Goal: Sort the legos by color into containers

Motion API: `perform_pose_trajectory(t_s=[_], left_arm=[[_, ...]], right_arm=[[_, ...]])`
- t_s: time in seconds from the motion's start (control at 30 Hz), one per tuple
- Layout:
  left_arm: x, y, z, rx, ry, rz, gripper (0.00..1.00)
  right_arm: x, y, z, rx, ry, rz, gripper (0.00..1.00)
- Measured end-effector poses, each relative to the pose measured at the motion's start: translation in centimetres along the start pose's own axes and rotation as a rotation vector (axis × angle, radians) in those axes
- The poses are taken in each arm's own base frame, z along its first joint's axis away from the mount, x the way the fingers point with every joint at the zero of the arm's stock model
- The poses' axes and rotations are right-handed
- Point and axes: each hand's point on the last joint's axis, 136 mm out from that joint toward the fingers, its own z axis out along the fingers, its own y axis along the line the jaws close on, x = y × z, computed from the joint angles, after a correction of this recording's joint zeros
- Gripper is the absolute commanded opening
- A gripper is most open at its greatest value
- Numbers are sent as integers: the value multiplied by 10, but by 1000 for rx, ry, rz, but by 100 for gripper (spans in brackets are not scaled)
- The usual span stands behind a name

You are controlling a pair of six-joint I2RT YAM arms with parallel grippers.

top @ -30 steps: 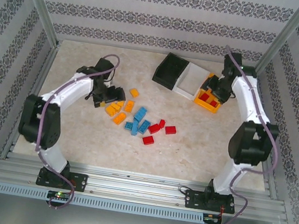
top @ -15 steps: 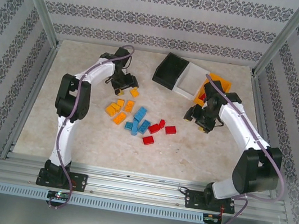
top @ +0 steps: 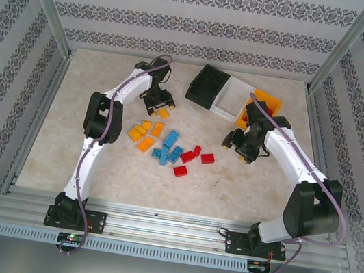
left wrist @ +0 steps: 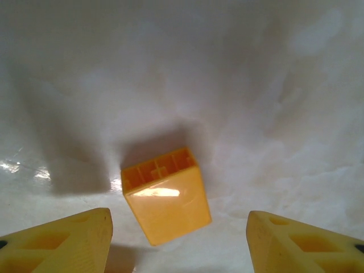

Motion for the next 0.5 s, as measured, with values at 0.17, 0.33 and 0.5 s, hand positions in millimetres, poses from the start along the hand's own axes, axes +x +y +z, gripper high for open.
perform_pose_trajectory(t_s=[0.17, 0.33, 0.5], left_arm=[[4, 10, 5, -61, 16, -38, 64], [-2, 11, 11, -94, 17, -54, 62], [-1, 14, 10, -116, 23, -61, 50]], right_arm=[[4, -1, 12, -15, 12, 19, 65], [13, -8, 26, -14, 37, 51, 65], [17, -10, 27, -25, 41, 70, 65]])
